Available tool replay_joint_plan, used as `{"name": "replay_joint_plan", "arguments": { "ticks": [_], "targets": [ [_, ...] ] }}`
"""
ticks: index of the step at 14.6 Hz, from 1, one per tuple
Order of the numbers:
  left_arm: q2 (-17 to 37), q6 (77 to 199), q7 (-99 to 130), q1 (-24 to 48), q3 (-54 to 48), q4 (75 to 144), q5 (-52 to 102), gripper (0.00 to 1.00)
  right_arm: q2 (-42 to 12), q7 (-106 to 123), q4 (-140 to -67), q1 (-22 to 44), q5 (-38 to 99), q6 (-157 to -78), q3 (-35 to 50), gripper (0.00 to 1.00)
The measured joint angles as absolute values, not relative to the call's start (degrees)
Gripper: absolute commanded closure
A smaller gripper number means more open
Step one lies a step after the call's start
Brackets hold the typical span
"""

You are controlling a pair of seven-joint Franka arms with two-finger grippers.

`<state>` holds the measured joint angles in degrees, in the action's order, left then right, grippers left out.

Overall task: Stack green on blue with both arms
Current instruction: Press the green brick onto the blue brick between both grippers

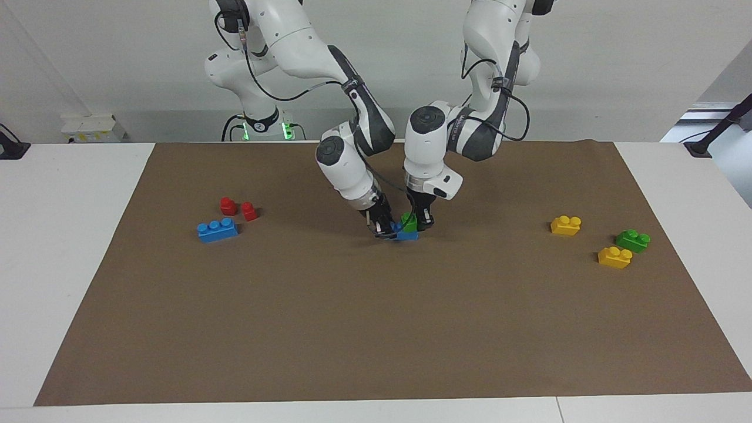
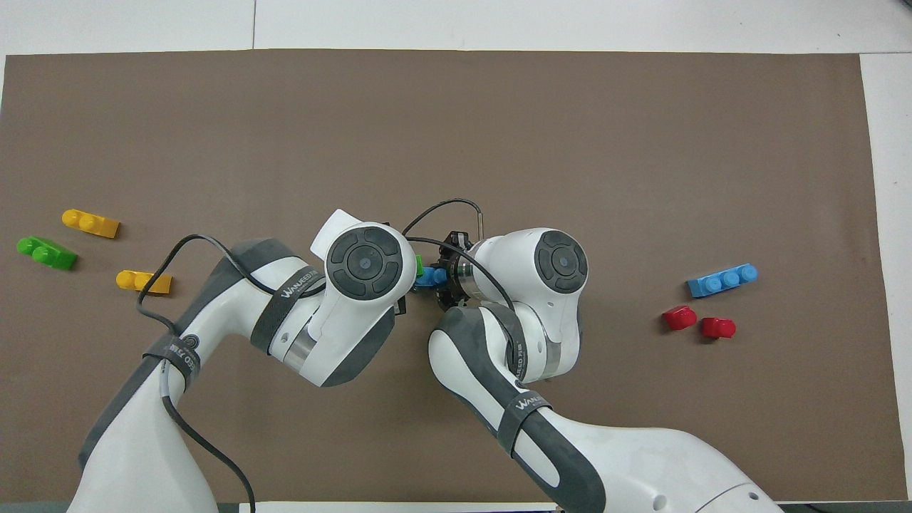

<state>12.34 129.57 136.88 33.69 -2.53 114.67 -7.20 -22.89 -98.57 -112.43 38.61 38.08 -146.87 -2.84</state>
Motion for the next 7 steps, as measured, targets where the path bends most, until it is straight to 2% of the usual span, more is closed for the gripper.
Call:
{"name": "replay_joint_plan", "arguments": {
  "ticks": [7],
  "targets": [
    [12.6,130.7,137.5,34.3,-2.5,114.7,-7.3,1.00,-22.9,-98.6,-112.5,38.6,38.1,-146.9,-2.8,1.00]
  ]
}}
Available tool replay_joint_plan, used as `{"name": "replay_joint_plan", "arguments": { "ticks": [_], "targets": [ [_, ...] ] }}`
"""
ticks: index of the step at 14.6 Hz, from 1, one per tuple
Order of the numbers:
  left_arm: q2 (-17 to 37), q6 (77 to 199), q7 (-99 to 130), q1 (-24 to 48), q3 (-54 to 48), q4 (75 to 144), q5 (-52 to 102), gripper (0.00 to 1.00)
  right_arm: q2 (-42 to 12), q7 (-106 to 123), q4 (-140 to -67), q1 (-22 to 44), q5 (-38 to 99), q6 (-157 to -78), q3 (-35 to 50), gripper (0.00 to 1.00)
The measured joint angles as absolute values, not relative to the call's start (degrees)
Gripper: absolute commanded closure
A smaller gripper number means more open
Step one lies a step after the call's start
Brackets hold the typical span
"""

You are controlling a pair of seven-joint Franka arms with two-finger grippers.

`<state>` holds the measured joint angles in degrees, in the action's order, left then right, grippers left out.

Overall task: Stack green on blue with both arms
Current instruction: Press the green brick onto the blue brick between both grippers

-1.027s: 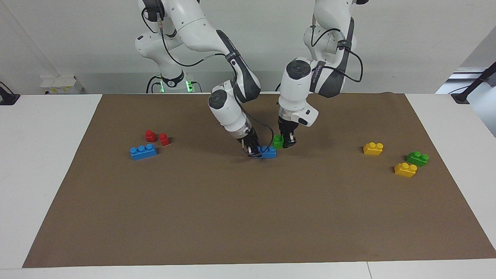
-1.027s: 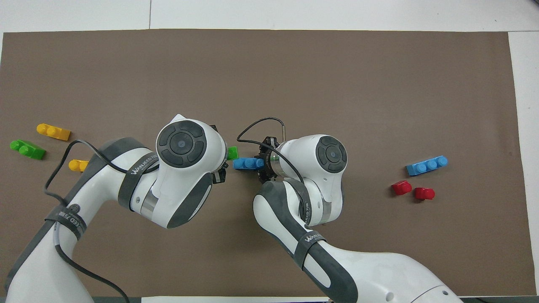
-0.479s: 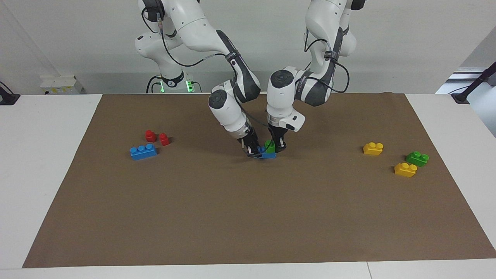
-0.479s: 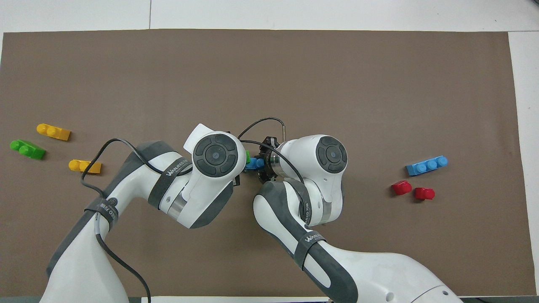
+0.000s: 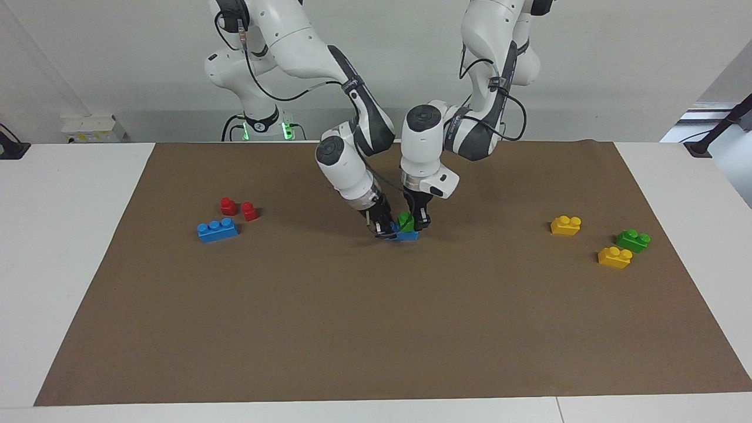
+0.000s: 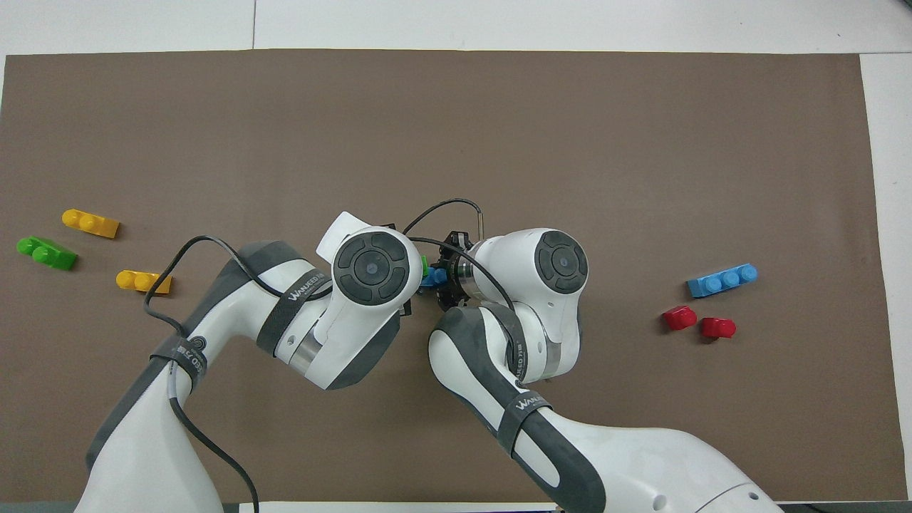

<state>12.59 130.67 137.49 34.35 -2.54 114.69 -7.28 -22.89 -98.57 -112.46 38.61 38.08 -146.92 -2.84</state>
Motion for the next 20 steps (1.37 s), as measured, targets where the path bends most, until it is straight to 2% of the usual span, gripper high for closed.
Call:
{"name": "replay_joint_plan", "arguments": {
  "ticks": [16,20],
  "targets": [
    [12.0,132.3,138.7,35.3,-2.6,116.8,-7.8,1.00,-22.9,-98.6,-112.5,38.6,38.1,-147.0,-2.8,1.00],
    [10.8,136.5,137.6,35.2,-2.3,119.5,-7.9,1.00,-22.9,-98.6,-112.5,38.6,38.1,-147.0,-2.8,1.00]
  ]
}}
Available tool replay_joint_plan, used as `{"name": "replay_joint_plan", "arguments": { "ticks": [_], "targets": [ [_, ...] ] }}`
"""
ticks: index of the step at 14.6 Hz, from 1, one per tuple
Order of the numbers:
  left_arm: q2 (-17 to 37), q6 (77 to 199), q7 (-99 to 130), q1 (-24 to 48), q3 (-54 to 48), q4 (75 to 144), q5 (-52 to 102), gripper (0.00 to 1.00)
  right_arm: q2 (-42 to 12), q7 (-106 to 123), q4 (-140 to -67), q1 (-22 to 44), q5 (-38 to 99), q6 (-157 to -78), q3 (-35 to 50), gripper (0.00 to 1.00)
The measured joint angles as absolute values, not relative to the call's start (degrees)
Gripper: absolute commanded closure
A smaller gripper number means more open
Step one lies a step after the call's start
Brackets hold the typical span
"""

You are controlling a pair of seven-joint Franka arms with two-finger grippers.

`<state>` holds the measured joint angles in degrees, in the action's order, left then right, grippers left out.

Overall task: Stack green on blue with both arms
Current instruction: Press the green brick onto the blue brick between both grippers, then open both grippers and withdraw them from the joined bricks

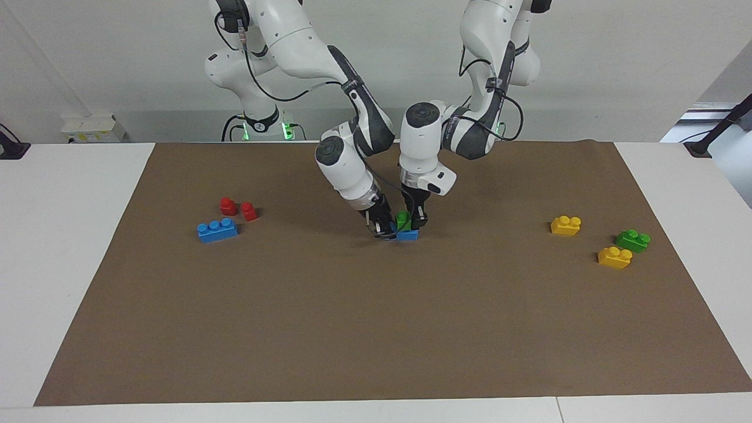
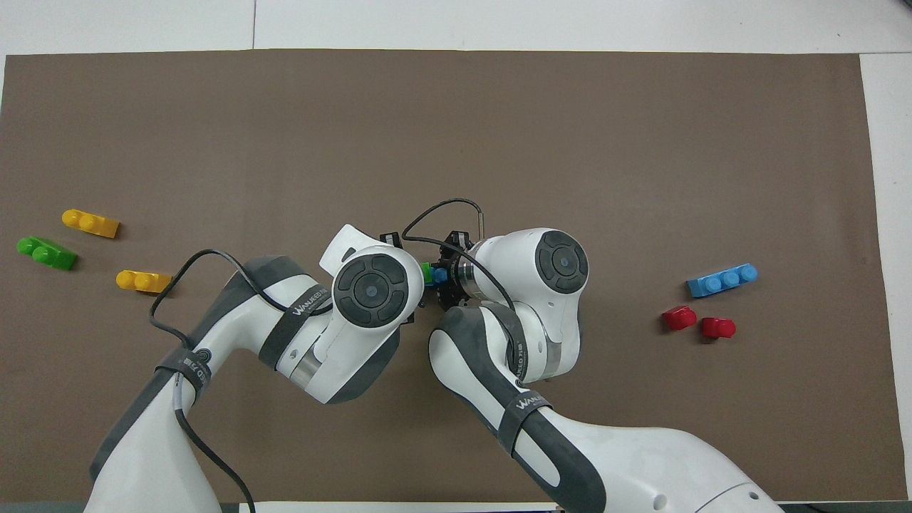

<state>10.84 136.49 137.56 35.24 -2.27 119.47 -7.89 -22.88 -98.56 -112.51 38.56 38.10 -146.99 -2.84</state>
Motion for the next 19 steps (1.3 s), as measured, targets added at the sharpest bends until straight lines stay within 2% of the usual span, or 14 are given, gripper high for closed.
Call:
{"name": "replay_joint_plan", "arguments": {
  "ticks": [7,8,9,10,12,13,14,19],
  "targets": [
    [11.6,139.6,133.7,34.9,-2.2,120.9,-7.8,1.00,-22.9,-98.3,-112.5,38.6,38.1,-147.0,-2.8,0.98],
    [11.6,139.6,133.7,34.9,-2.2,120.9,-7.8,0.23,-22.9,-98.3,-112.5,38.6,38.1,-147.0,-2.8,0.89],
    [11.6,139.6,133.6,34.9,-2.2,120.9,-7.8,0.00,-22.9,-98.3,-112.5,38.6,38.1,-147.0,-2.8,0.72],
    [12.0,139.6,133.5,34.9,-2.1,121.0,-7.9,0.00,-22.8,-98.3,-112.6,38.5,38.1,-147.0,-2.8,0.51],
    [13.4,140.6,132.8,34.1,-1.6,121.0,-7.9,0.00,-22.9,-98.3,-112.7,38.5,38.2,-147.1,-2.9,0.32],
    [13.3,140.6,132.5,33.3,-1.6,121.0,-7.9,0.00,-23.0,-98.3,-113.1,38.3,38.2,-147.2,-3.1,0.26],
    [13.4,140.5,132.3,32.5,-1.6,121.3,-7.9,0.00,-23.1,-98.3,-113.4,38.0,38.2,-147.3,-3.3,0.21],
    [12.7,138.9,130.4,29.6,-1.5,121.5,-7.9,0.00,-23.2,-98.3,-113.8,36.8,38.2,-147.3,-3.4,0.17]
  ]
}}
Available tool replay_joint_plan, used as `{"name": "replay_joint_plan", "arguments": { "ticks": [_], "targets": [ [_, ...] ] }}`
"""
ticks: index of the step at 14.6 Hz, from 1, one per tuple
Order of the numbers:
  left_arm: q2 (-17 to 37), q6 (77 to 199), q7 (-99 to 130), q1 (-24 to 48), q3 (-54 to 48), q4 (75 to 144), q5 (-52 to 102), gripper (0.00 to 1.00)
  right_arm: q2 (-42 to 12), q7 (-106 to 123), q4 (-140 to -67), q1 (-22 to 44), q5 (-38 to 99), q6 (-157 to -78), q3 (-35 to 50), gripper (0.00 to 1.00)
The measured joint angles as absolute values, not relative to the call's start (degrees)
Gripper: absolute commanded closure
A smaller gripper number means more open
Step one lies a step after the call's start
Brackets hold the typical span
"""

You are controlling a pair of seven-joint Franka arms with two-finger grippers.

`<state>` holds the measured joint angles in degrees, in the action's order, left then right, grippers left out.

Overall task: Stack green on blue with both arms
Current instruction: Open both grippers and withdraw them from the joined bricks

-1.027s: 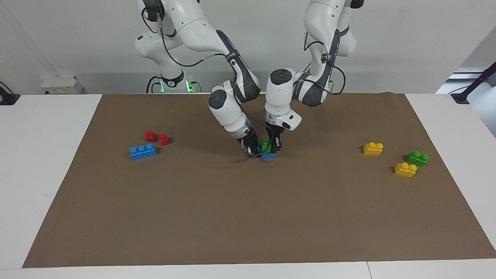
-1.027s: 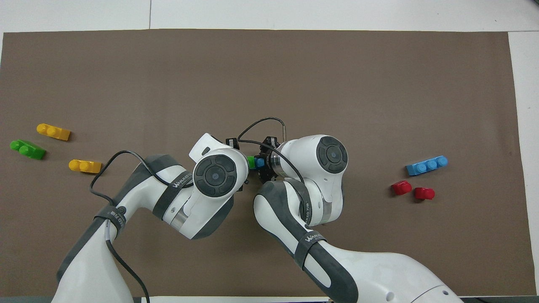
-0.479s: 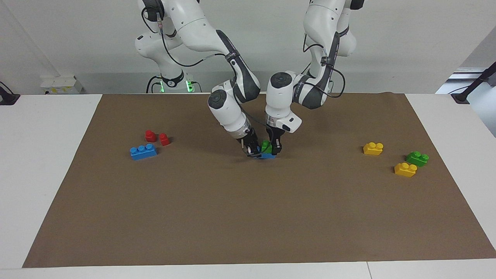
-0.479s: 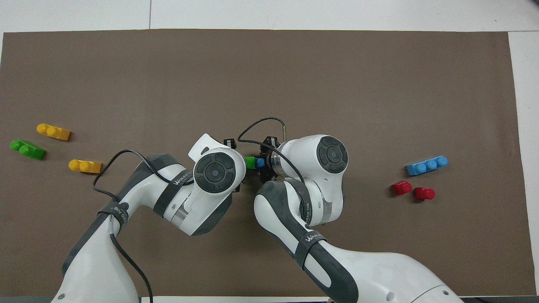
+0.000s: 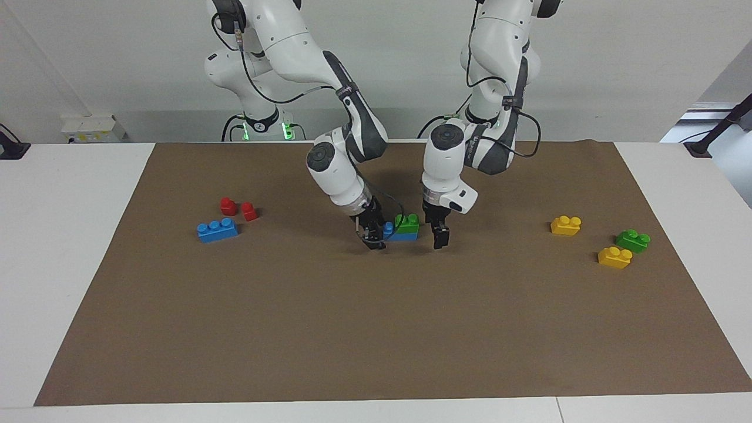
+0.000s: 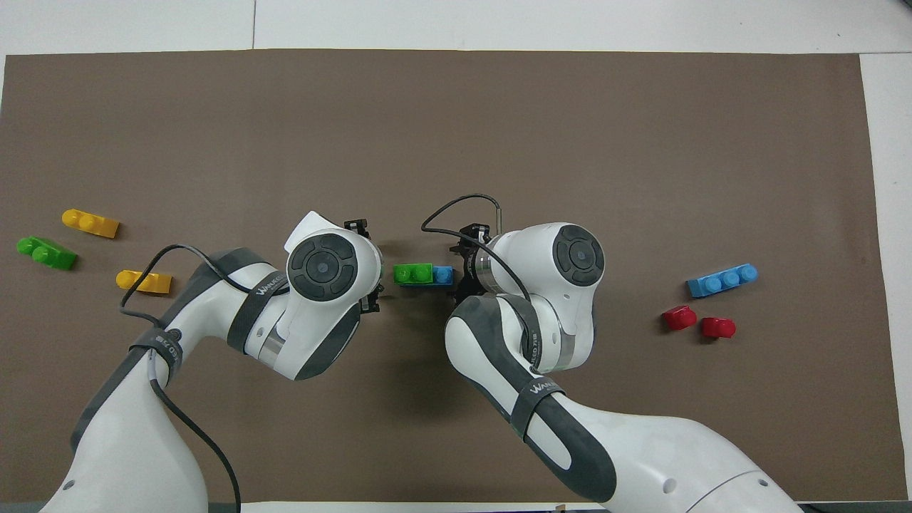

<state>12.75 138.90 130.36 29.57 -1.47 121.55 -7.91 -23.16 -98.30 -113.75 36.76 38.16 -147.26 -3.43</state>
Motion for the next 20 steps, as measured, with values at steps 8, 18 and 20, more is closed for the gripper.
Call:
{"name": "replay_joint_plan", "arguments": {
  "ticks": [8,18,20],
  "targets": [
    [7.6,132.7,129.3,28.7,-1.4,121.4,-7.9,0.00,-21.1,-85.2,-113.2,26.4,38.2,-138.5,-3.7,0.00],
    [4.1,120.8,118.3,25.5,-1.3,116.9,-6.9,0.00,-12.8,-50.2,-106.6,9.3,20.0,-115.8,-4.2,0.00],
    [3.2,117.2,114.0,24.1,-1.3,115.0,-6.1,0.00,-11.2,-44.3,-104.2,7.8,16.5,-110.7,-4.2,0.00]
  ]
}}
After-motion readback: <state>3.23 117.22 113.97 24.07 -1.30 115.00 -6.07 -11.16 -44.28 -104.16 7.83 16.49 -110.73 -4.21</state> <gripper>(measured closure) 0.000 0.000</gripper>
